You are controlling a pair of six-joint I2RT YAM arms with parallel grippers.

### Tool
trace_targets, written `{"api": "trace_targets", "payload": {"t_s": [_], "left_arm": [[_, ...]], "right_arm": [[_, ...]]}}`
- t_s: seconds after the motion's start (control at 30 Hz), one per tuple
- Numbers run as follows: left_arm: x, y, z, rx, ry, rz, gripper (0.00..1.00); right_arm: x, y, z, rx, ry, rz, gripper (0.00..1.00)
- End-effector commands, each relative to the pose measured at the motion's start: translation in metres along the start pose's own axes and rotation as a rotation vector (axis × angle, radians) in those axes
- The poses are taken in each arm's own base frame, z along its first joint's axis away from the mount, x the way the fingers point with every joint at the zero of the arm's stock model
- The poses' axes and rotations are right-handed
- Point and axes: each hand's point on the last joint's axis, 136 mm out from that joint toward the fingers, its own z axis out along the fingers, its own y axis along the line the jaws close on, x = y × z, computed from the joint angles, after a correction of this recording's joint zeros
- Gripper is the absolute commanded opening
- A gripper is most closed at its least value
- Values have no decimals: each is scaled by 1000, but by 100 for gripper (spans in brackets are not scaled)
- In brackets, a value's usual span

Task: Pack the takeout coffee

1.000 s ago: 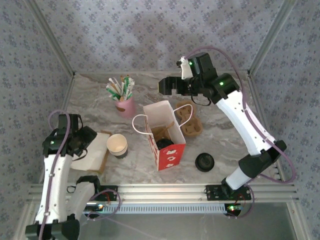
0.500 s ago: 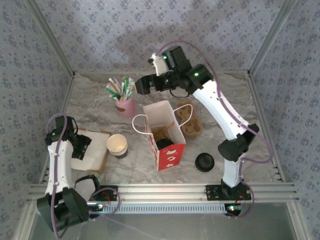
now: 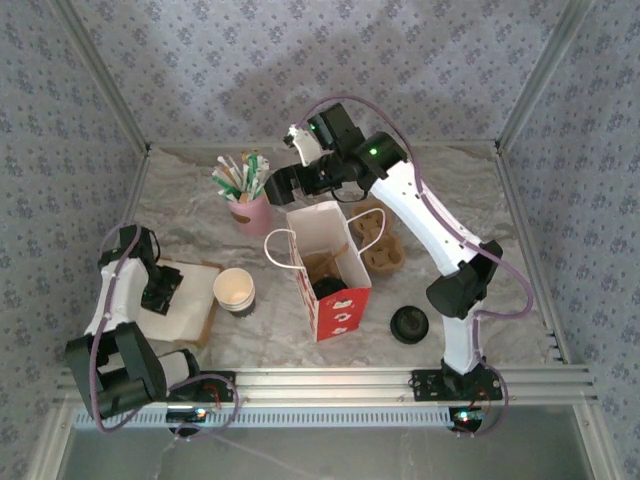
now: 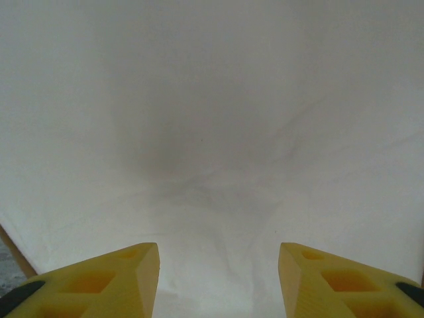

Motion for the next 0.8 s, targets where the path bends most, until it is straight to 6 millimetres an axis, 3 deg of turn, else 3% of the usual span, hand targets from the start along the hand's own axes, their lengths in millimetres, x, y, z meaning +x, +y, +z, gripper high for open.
{"api": "trace_targets", "payload": {"t_s": [0.0, 0.27, 0.7, 0.77], "left_arm": [[-9, -1, 7, -15, -33, -27, 51], [-12, -2, 25, -66, -11, -27, 55], [-11, -18, 52, -42, 47, -14, 51], [-10, -19, 54, -37, 51, -11, 47]], "right_arm": [[-5, 6, -12, -9, -16, -25, 100], [-4, 5, -9, -5, 1, -6, 100], [0, 6, -6, 6, 16, 5, 100], [1, 5, -6, 8, 20, 3, 100]]}}
